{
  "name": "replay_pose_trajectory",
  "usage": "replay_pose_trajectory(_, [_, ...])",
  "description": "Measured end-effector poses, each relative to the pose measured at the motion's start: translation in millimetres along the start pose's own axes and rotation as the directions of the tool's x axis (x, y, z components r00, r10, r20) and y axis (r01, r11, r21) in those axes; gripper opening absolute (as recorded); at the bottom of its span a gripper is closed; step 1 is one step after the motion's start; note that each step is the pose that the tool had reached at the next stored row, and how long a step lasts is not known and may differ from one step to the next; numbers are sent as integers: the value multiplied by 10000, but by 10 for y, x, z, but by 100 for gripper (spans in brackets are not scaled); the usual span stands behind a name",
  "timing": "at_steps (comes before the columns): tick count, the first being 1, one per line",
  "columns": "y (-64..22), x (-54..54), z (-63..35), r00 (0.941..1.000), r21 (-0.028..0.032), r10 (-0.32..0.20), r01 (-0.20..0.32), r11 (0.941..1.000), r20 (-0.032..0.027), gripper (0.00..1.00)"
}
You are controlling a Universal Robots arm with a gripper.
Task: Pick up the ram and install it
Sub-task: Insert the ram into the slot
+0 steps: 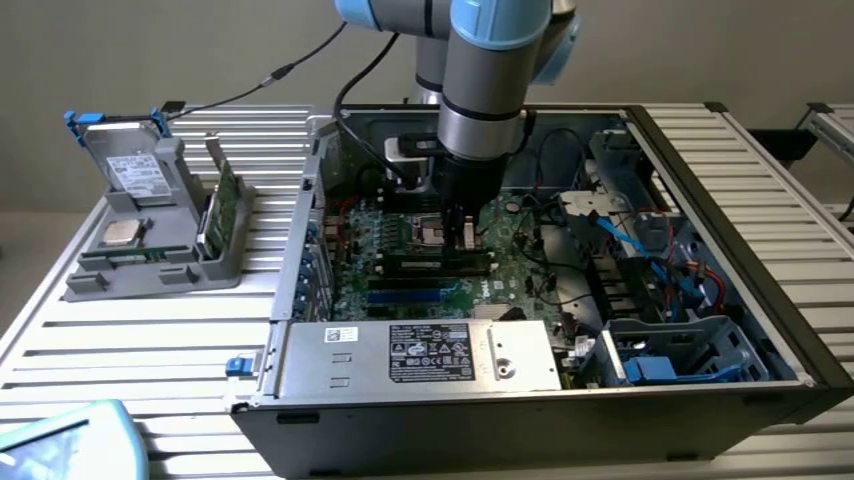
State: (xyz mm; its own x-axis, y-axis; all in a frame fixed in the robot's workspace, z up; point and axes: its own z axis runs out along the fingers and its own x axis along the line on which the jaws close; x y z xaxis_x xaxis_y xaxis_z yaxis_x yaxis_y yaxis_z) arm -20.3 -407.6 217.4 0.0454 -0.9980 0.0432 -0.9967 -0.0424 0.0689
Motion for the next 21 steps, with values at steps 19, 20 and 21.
replay_pose_trajectory(19, [0,-10,7,10000,0,1,-1,10000,-7,14])
replay_pose_trajectory(20, [0,-11,7,10000,0,1,-1,10000,-7,14])
replay_pose_trajectory(21, [0,-10,6,10000,0,2,-2,10000,-10,14])
